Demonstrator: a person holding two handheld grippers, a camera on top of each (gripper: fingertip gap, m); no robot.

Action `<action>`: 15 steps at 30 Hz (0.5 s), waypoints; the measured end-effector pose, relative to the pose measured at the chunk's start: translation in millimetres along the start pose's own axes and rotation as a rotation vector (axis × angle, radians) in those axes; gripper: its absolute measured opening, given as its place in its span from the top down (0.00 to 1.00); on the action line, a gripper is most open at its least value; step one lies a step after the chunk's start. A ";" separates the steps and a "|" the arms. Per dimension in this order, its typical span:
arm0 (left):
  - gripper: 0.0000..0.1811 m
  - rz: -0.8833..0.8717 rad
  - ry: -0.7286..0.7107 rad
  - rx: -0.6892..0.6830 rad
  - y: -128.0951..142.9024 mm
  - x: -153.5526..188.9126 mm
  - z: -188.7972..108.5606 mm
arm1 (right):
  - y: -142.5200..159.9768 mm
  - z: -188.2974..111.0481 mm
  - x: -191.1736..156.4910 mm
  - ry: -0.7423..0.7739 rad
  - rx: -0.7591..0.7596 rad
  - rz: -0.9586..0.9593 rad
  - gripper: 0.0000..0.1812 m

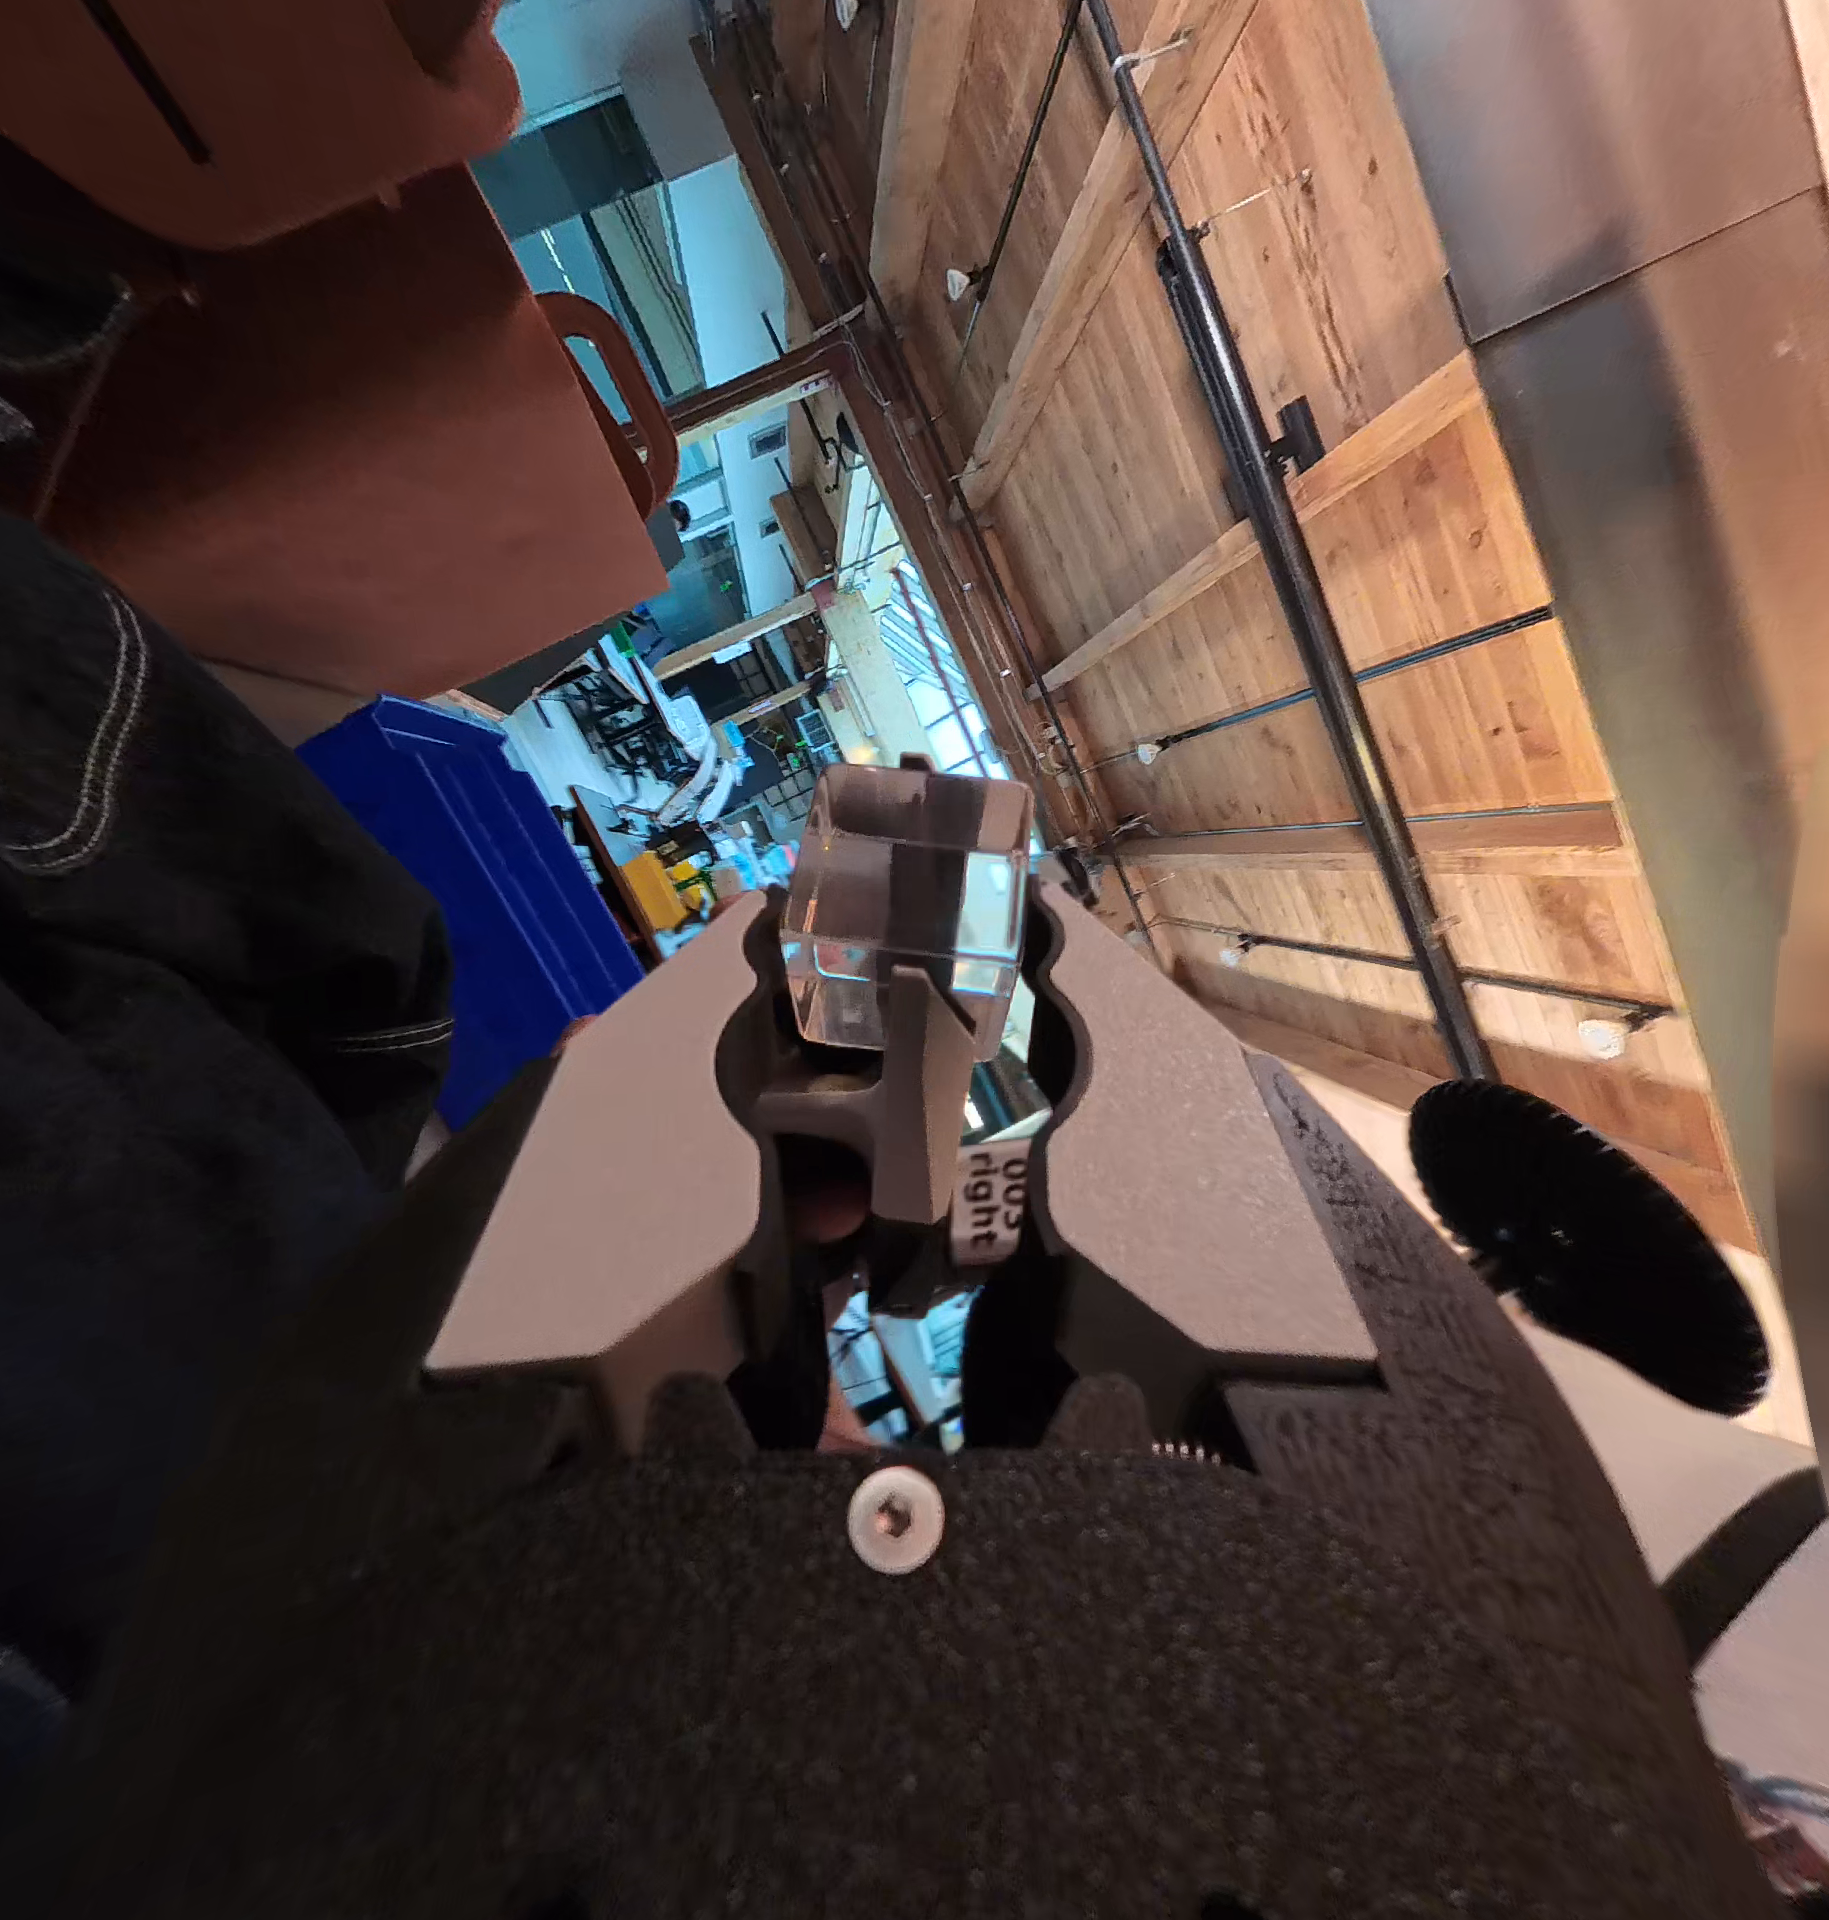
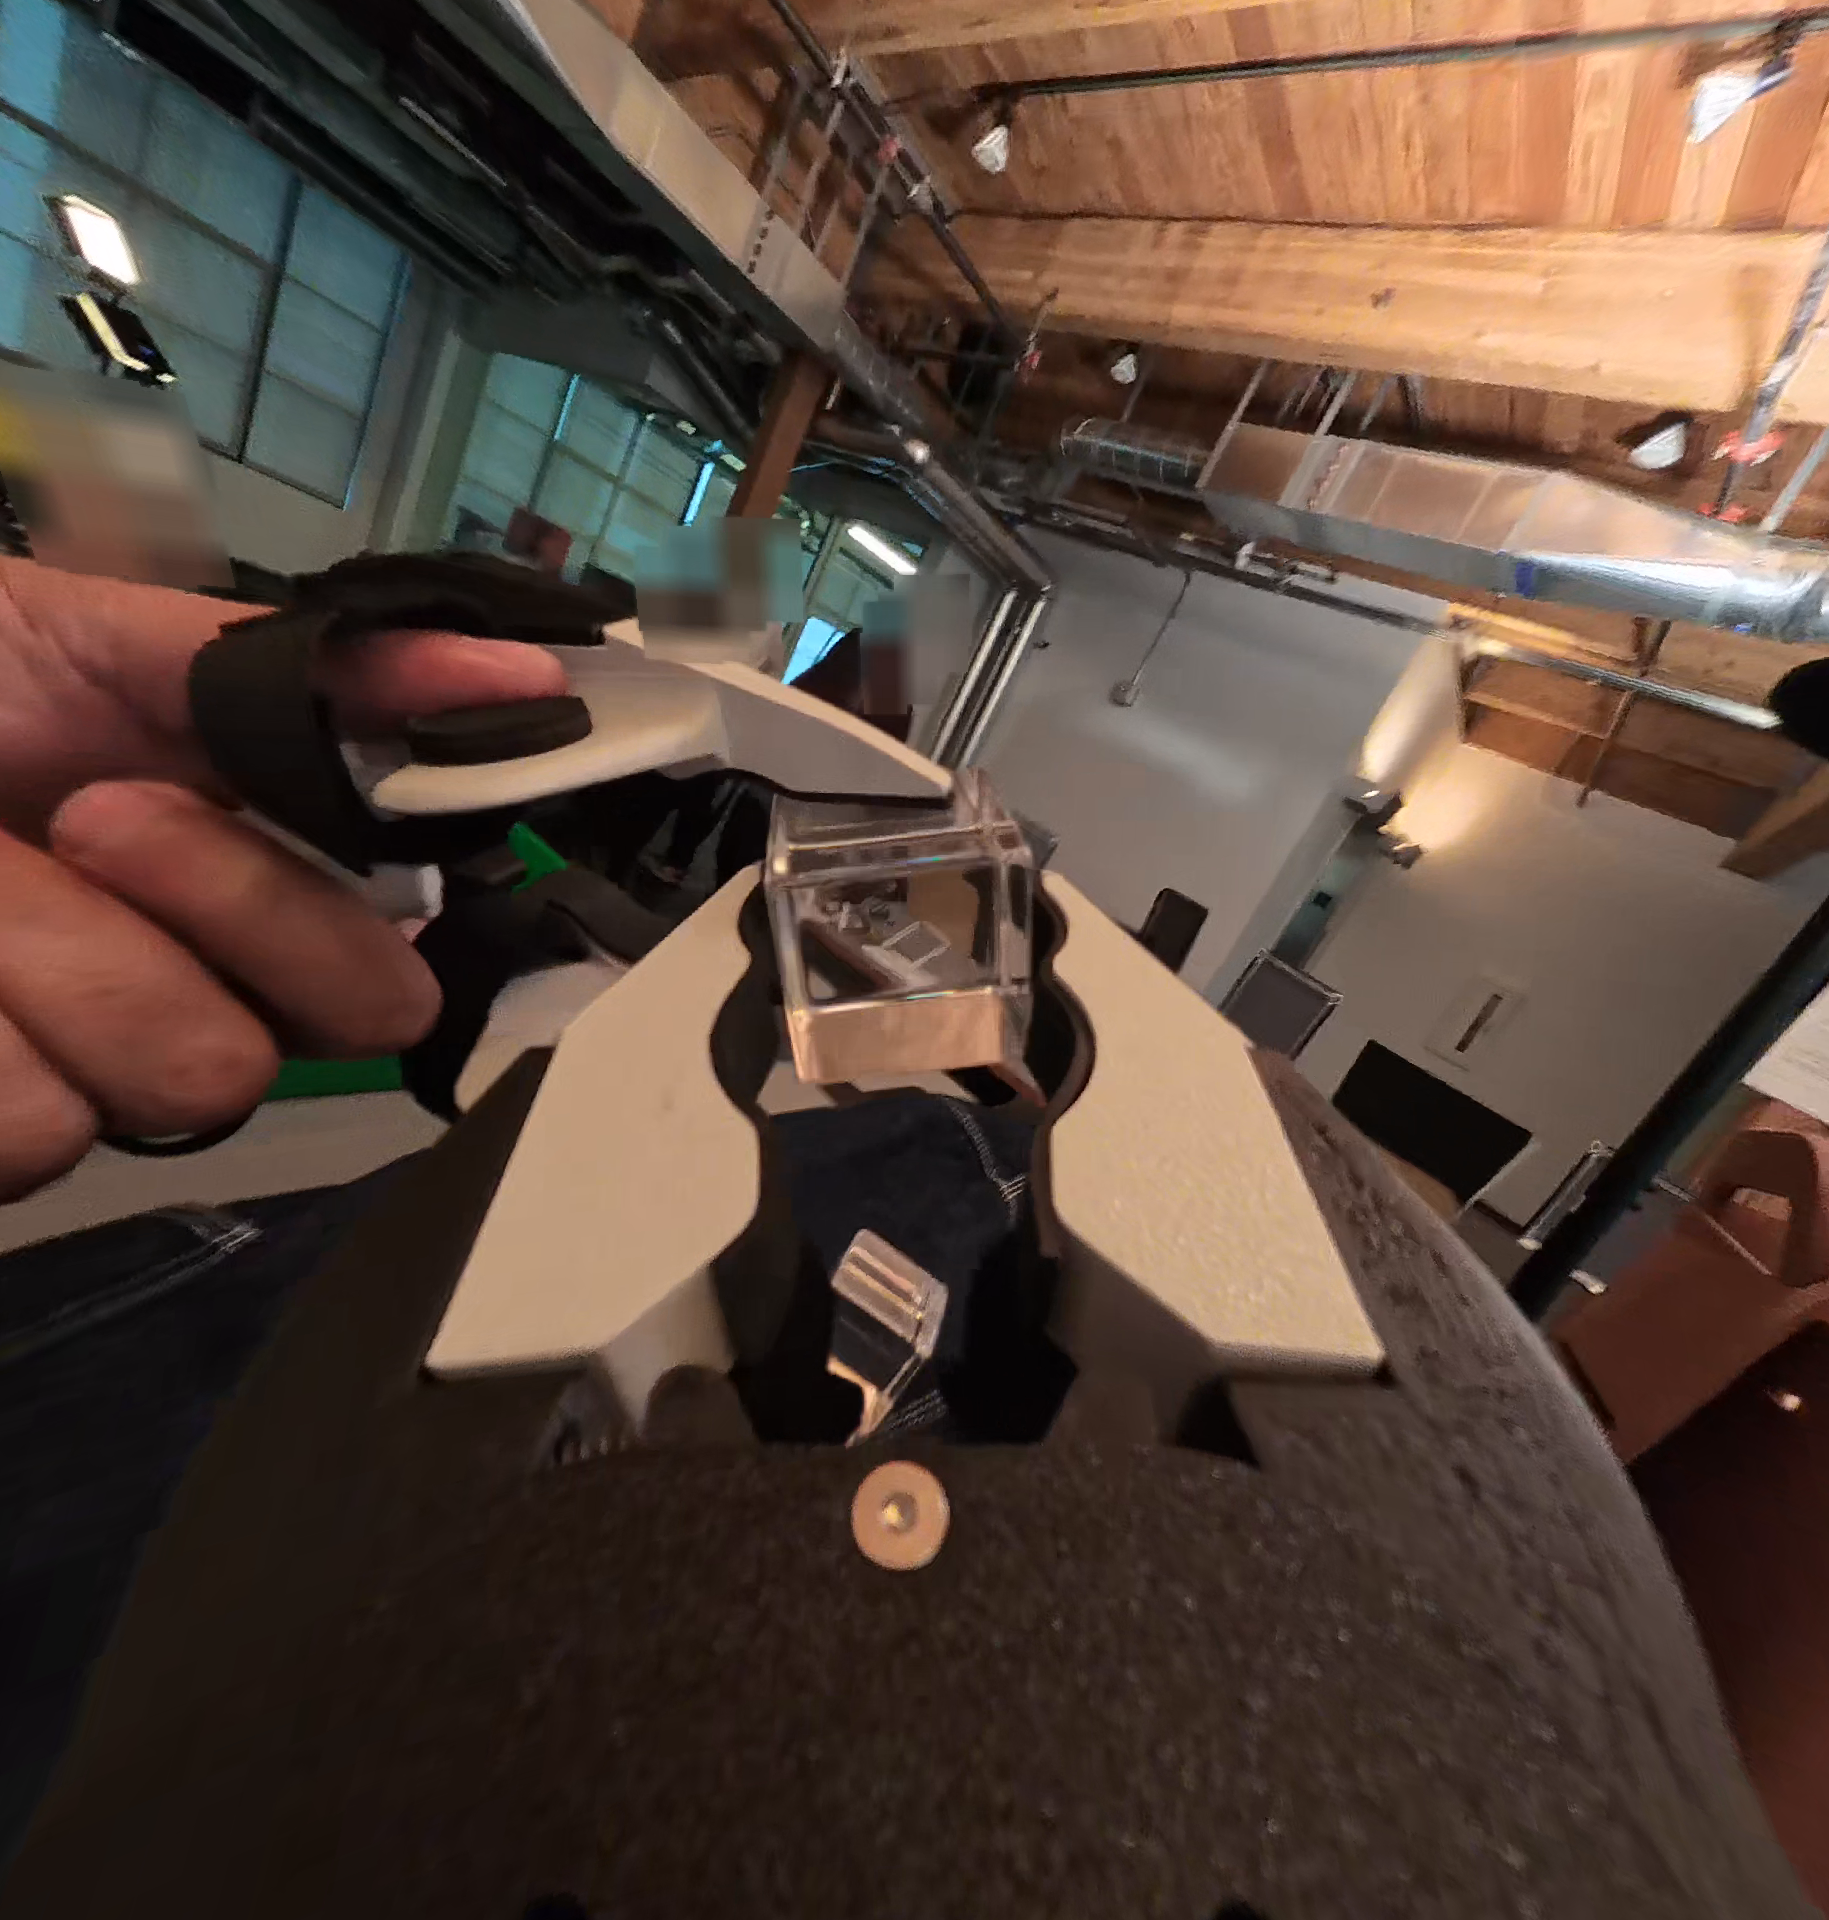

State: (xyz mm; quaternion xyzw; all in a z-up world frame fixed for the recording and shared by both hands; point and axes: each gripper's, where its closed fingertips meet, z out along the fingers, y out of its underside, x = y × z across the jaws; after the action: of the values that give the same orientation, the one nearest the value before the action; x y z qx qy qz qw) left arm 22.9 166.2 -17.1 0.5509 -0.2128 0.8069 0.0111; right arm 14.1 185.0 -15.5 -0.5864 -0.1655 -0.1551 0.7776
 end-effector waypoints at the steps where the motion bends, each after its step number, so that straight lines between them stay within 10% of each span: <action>1: 0.75 0.037 -0.020 -0.006 3.0 -1.0 0.0 | 2.0 -2.9 -1.5 -0.030 -0.022 0.021 0.75; 8: 0.66 0.360 -0.172 -0.027 12.5 5.7 -19.4 | 21.8 -63.1 82.4 0.017 -0.255 0.066 0.75; 15: 0.65 0.571 -0.415 -0.084 28.3 -19.6 -58.7 | 121.8 -257.8 239.0 0.144 -1.095 0.367 0.75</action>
State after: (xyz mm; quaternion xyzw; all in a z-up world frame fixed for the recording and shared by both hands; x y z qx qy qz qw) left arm -28.4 165.6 -61.8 0.6206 -0.3888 0.6389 -0.2356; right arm 301.0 -42.4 -81.7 -0.9103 0.0965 -0.1202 0.3843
